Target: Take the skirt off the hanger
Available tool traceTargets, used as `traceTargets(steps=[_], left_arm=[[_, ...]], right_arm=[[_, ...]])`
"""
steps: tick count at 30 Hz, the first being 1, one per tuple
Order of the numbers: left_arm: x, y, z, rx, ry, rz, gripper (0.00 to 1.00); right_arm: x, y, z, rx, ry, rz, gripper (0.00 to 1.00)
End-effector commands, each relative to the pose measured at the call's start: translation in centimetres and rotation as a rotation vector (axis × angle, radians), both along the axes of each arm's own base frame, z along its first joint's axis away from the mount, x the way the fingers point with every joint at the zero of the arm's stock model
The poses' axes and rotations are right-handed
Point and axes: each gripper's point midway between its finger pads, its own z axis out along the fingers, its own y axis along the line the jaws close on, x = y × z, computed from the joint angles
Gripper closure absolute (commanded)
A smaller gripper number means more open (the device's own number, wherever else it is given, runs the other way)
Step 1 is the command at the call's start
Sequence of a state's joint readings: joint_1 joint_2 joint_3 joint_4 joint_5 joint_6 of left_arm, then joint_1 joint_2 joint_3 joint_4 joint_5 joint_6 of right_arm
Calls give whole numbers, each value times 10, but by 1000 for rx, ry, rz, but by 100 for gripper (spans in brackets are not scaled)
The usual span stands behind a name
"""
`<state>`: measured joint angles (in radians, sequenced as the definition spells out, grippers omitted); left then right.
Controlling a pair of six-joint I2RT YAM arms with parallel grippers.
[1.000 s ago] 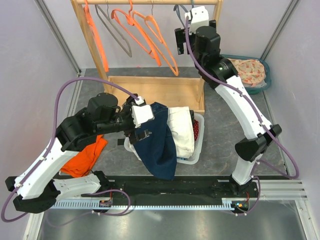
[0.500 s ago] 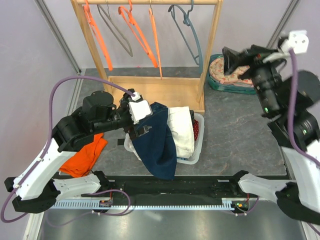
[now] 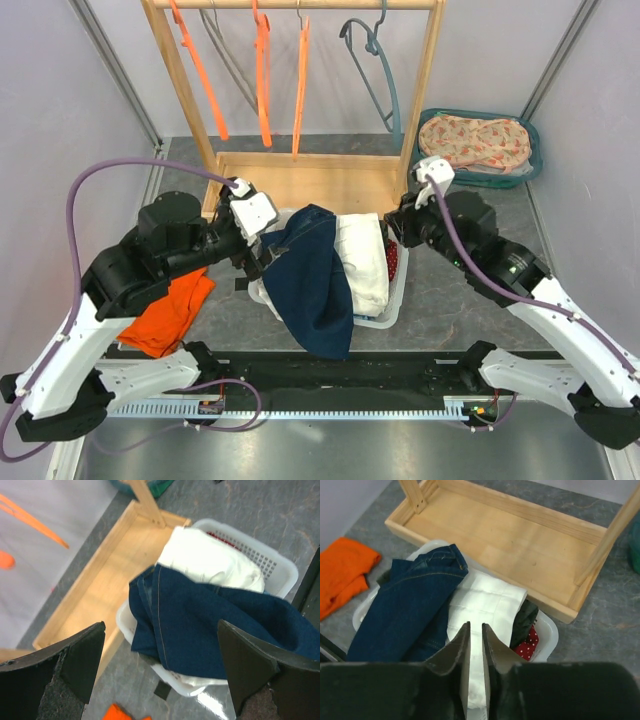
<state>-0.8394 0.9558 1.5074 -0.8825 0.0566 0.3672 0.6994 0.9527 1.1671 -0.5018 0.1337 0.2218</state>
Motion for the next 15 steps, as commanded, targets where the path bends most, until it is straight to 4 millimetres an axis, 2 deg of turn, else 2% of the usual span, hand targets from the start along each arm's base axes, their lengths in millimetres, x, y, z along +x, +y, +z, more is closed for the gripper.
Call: traceTargets(steps=[1, 2, 3, 4, 5, 7, 8, 15], left_arm=[[9, 19, -29, -2, 82, 131, 0], [18, 29, -33, 0, 90, 196, 1], [24, 33, -35, -11, 107, 239, 1], [28, 36, -34, -21, 113, 262, 1], [35, 44, -33, -31, 112, 302, 1], [36, 48, -29, -55, 99, 309, 1], [38, 53, -29, -61, 96, 328, 1], [33, 53, -21, -130, 90, 317, 1]], right_arm=[[0, -1, 10, -52, -38, -111, 85], [3, -4, 8, -74, -28, -146, 85], [4, -6, 6, -94, -17, -167, 78], [7, -8, 4, -116, -1, -194, 64], [7, -8, 4, -121, 6, -198, 38], [6, -10, 2, -112, 23, -214, 20], [5, -9, 2, -110, 29, -207, 3], [-11, -14, 15, -62, 26, -161, 2]])
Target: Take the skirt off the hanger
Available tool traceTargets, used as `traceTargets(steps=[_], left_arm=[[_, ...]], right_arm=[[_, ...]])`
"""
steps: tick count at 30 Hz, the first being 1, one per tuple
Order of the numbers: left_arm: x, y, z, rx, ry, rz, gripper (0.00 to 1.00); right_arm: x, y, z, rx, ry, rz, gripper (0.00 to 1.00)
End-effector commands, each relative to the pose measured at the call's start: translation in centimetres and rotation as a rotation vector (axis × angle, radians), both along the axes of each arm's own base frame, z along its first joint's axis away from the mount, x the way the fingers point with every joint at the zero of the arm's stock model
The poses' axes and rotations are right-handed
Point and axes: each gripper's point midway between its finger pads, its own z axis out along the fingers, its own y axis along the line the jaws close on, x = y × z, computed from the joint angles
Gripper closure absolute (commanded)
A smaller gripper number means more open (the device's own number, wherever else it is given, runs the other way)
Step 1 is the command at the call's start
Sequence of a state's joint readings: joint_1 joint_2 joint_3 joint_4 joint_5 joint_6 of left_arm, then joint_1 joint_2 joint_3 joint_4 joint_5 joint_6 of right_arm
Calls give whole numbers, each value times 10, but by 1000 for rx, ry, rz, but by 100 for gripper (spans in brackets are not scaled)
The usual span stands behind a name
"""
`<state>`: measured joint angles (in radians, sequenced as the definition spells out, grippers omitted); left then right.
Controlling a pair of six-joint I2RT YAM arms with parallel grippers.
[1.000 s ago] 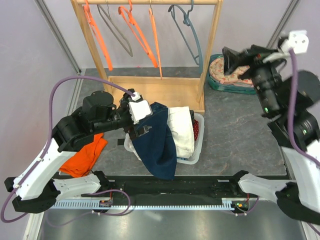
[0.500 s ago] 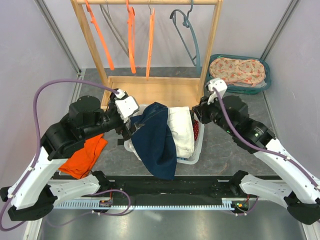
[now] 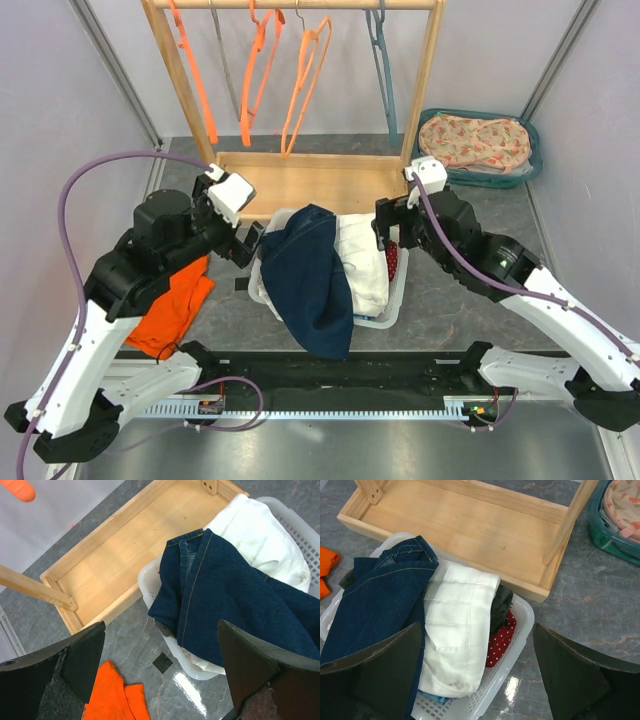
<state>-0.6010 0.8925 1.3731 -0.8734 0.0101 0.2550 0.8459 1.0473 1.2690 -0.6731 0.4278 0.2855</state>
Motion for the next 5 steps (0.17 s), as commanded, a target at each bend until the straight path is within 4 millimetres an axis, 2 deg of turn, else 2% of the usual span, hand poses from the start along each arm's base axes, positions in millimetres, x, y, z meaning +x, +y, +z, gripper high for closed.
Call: traceTargets(steps=[1, 5], left_arm=[[-3, -5, 17, -107, -31, 3, 1], [-6, -4, 14, -122, -25, 4, 1]], right_arm=[[-11, -12, 34, 75, -54, -7, 2], [-16, -17, 40, 72, -68, 4, 2]])
